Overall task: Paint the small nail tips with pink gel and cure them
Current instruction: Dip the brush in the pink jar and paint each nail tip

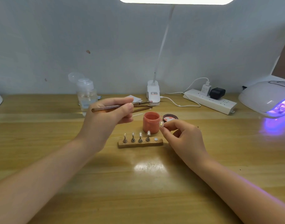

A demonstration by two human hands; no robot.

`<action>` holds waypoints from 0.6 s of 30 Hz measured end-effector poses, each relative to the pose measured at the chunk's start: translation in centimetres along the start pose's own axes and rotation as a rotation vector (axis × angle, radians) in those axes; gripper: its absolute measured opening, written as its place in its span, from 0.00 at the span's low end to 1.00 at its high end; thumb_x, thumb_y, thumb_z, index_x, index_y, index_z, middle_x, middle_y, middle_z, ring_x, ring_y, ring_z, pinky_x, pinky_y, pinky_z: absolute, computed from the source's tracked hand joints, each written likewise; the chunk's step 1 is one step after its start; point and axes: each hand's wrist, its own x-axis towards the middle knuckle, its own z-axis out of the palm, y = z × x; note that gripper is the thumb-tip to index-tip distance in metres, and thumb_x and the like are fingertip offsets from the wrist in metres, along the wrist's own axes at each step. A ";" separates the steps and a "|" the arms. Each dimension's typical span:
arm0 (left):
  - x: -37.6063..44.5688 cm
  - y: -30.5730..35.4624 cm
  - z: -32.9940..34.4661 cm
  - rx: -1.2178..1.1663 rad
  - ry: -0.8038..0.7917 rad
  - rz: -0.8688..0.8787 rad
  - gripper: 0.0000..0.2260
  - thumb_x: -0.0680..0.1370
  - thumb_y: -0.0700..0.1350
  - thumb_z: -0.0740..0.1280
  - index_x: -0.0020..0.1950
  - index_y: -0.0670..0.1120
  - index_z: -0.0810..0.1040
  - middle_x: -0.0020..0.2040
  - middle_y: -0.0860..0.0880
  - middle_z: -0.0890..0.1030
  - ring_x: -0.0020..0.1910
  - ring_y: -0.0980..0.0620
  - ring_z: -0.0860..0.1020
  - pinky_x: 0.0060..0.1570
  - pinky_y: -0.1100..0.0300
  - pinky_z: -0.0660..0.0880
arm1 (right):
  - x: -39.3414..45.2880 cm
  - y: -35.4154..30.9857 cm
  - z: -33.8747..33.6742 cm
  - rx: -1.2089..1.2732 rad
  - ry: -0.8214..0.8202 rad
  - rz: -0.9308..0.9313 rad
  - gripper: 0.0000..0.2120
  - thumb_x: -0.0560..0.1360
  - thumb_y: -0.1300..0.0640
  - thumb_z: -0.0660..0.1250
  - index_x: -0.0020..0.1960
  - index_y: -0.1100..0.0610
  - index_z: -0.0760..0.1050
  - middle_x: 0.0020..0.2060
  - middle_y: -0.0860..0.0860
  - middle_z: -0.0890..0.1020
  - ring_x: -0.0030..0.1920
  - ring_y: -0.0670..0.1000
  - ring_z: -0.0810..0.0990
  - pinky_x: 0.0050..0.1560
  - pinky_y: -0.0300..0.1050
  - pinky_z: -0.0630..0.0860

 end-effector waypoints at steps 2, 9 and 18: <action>-1.3 -0.3 0.1 0.096 -0.032 0.098 0.07 0.73 0.50 0.73 0.47 0.49 0.86 0.39 0.47 0.84 0.38 0.50 0.82 0.40 0.60 0.79 | 0.0 0.1 0.1 0.022 0.008 0.001 0.07 0.74 0.59 0.71 0.43 0.47 0.80 0.35 0.37 0.80 0.32 0.41 0.76 0.35 0.29 0.70; -4.7 -1.4 0.9 0.473 -0.161 0.382 0.10 0.78 0.51 0.62 0.58 0.55 0.77 0.42 0.55 0.82 0.42 0.53 0.82 0.41 0.61 0.78 | -0.1 0.1 0.2 0.015 0.042 -0.019 0.09 0.74 0.58 0.71 0.45 0.43 0.78 0.36 0.36 0.80 0.31 0.42 0.75 0.35 0.29 0.70; -5.2 -1.3 1.2 0.607 -0.173 0.525 0.09 0.78 0.46 0.64 0.55 0.48 0.80 0.47 0.56 0.81 0.46 0.58 0.80 0.45 0.68 0.75 | -0.1 0.4 0.3 -0.022 0.073 -0.052 0.04 0.74 0.57 0.71 0.49 0.51 0.82 0.38 0.38 0.80 0.31 0.46 0.76 0.36 0.41 0.75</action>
